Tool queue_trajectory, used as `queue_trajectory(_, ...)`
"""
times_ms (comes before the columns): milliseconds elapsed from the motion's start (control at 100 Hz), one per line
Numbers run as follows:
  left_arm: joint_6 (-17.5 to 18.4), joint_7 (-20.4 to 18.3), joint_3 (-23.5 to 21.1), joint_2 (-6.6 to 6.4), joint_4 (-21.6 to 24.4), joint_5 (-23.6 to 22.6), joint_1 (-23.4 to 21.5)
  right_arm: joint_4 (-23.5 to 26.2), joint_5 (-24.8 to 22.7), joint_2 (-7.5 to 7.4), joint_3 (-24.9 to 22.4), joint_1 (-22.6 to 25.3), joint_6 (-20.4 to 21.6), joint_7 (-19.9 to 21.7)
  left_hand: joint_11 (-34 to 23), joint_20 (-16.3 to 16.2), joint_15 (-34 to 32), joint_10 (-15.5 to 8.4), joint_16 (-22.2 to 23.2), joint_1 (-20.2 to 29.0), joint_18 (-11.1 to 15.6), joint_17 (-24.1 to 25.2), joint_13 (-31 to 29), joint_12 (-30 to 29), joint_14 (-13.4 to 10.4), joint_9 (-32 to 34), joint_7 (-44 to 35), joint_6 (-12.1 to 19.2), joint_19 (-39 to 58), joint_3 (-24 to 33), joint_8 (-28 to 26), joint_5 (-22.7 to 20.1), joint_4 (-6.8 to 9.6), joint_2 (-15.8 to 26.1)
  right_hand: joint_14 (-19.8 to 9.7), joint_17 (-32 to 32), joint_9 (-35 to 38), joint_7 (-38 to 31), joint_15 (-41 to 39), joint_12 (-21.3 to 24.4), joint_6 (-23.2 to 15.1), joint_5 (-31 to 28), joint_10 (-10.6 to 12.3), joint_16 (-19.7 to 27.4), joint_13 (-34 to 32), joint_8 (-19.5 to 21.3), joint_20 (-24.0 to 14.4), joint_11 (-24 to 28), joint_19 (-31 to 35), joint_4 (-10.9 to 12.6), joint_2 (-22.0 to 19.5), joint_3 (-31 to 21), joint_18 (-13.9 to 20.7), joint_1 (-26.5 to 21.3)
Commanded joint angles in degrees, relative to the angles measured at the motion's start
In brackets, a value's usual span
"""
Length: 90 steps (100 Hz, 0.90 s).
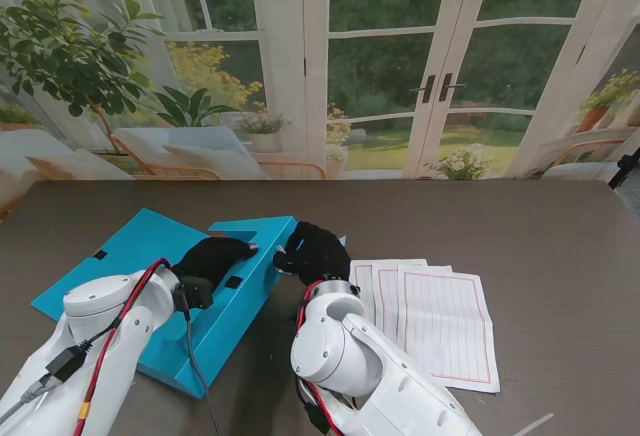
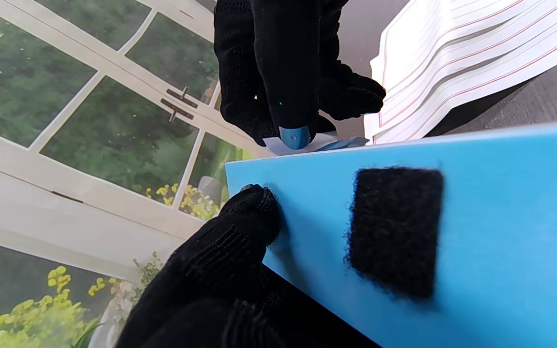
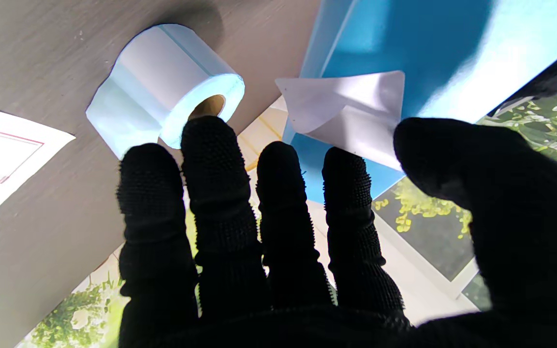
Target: Peel a label from the label roll, stick it on the side of the file box and file the documents
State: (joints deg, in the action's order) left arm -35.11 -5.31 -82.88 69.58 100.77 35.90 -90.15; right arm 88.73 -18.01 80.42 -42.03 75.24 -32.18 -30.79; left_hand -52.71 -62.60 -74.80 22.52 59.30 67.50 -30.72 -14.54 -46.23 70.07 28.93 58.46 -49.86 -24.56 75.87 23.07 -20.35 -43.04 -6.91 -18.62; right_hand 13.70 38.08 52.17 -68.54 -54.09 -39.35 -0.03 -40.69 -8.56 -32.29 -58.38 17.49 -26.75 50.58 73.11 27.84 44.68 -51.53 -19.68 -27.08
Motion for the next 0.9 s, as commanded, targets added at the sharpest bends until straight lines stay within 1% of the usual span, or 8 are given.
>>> queue_trajectory(0,-0.2,-1.3,0.0,0.25,1.0,0.3,0.0,0.4,0.3,0.01,0.1,0.5,1.0,1.0,-1.8,-1.3,-2.5,-0.5,1.1,6.5,3.3,2.5,-2.2,1.2,6.1,1.9,-3.3,3.7,1.0,5.4,0.0,-1.5,2.17,3.1,-0.3,-14.8,-0.5,5.3,0.1,1.0,-0.7,1.7,1.3,-0.8,0.4,-2.0,-0.8,-0.9,-0.7,6.5,0.5,-1.6,1.5,2.0)
queue_trajectory(60,-0.3,-1.2,-0.1,0.25,1.1,0.3,-0.1,0.4,0.5,-0.1,0.0,0.7,1.8,0.9,-1.8,-1.3,-2.5,-0.5,1.1,6.5,3.3,2.5,-2.2,1.2,6.1,1.9,-3.3,3.7,1.0,5.4,0.0,-1.6,2.17,3.1,-0.1,-14.7,-0.2,5.2,0.1,0.3,-0.7,1.4,1.0,-0.8,0.3,-2.3,-1.3,-1.1,-0.8,13.9,1.0,-2.9,1.3,0.7)
queue_trajectory(140,-0.4,-1.2,-0.1,0.26,1.2,0.3,-0.1,0.6,0.8,-0.28,-0.2,0.9,3.0,0.8,-1.8,-1.3,-2.5,-0.5,1.2,6.5,3.3,2.5,-2.2,1.2,6.1,1.9,-3.3,3.7,1.0,5.5,0.0,-1.5,2.19,3.1,0.5,-14.8,0.4,7.0,-0.2,-0.3,-0.1,-0.3,0.2,-0.9,0.2,-1.0,-1.9,-1.8,-1.0,30.2,-0.5,-5.1,1.1,-0.5)
queue_trajectory(190,-0.5,-1.1,-0.1,0.27,1.3,0.3,-0.2,0.7,1.0,-0.37,-0.4,1.1,3.6,0.7,-1.8,-1.3,-2.5,-0.5,1.2,6.5,3.3,2.5,-2.2,1.2,6.1,1.9,-3.3,3.8,1.0,5.4,0.0,-1.6,2.17,3.1,0.9,-14.9,0.3,8.7,-0.3,-0.2,0.3,-1.1,0.0,-1.0,0.3,1.3,-2.1,-1.8,-1.1,38.0,-1.6,-6.0,0.9,-0.4)
queue_trajectory(220,-0.5,-1.1,-0.1,0.28,1.3,0.3,-0.2,0.8,0.9,-0.46,-0.5,1.1,3.9,0.7,-1.8,-1.4,-2.5,-0.4,1.2,6.5,3.3,2.5,-2.2,1.2,6.1,1.9,-3.3,3.7,1.0,5.4,0.0,-1.6,2.17,3.0,1.1,-15.0,0.2,9.4,-0.4,-0.1,0.6,-1.4,-0.2,-1.0,0.4,2.0,-2.2,-1.9,-1.1,39.8,-2.0,-6.2,0.9,-0.1)
queue_trajectory(470,-0.8,-0.7,-0.2,0.36,1.6,0.3,-0.3,1.6,-0.6,-1.84,-0.9,1.4,5.6,2.3,-1.8,-1.4,-2.5,-0.4,1.2,6.5,3.3,2.5,-2.2,1.2,6.1,1.9,-3.3,3.7,1.0,5.5,0.0,-1.6,2.2,3.1,1.6,-15.8,-0.9,16.4,-0.4,1.4,2.0,-1.6,-0.6,-1.1,1.4,6.4,-2.7,-2.5,-1.6,34.0,-3.2,-3.2,0.5,5.0)
queue_trajectory(740,-1.0,-0.7,-0.3,0.35,1.8,0.3,-0.4,1.3,-4.3,-3.46,-0.5,0.8,8.5,4.0,-1.8,-1.4,-2.5,-0.4,1.2,6.5,3.2,2.5,-2.2,1.2,6.2,2.0,-3.2,3.7,1.0,5.5,0.0,-1.6,2.2,3.1,0.2,-17.2,-3.0,17.3,0.6,1.3,1.8,-0.1,1.2,-1.4,3.0,6.8,-3.4,-2.7,-3.2,20.5,-3.8,-3.4,0.9,18.0)
queue_trajectory(890,-1.0,-0.9,-0.3,0.3,1.8,0.2,-0.4,1.3,-6.0,-4.08,0.0,0.4,8.6,5.1,-1.8,-1.4,-2.6,-0.4,1.2,6.5,3.2,2.5,-2.2,1.3,6.2,1.9,-3.2,3.7,1.0,5.5,-0.1,-1.6,2.2,3.1,-0.3,-17.5,-4.0,17.2,1.0,1.3,1.8,0.5,1.5,-1.5,3.6,6.9,-3.6,-2.8,-3.6,15.9,-4.0,-2.7,1.2,18.3)
